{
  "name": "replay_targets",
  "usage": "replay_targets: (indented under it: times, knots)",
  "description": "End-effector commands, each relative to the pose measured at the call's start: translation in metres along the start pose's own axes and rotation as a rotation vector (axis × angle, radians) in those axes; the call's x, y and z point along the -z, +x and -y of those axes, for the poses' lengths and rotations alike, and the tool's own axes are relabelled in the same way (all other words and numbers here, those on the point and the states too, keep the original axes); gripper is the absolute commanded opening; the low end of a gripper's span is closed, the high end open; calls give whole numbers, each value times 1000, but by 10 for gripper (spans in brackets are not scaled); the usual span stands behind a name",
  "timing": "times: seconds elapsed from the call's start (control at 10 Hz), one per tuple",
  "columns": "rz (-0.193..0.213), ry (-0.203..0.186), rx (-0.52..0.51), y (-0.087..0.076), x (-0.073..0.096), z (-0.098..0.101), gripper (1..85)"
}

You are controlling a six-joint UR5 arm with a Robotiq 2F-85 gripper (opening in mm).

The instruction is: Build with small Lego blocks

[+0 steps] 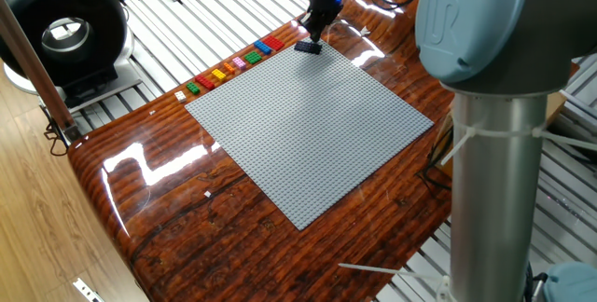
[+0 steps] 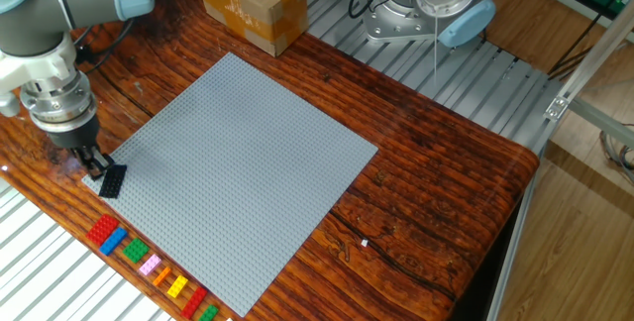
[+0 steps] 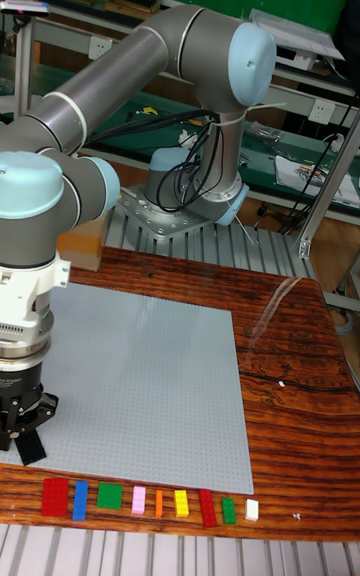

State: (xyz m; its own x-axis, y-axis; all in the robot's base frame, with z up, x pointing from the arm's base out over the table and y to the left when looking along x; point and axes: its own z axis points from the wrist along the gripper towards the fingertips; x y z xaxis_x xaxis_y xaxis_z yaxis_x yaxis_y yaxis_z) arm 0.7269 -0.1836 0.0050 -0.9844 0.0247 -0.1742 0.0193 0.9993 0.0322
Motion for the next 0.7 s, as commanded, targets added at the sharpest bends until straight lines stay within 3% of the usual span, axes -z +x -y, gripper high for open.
replay_targets:
  times: [0.0, 0.6]
  knots:
    - [6, -12, -29, -1, 1, -4, 10]
    - [-5, 3, -82, 0, 3, -12, 10]
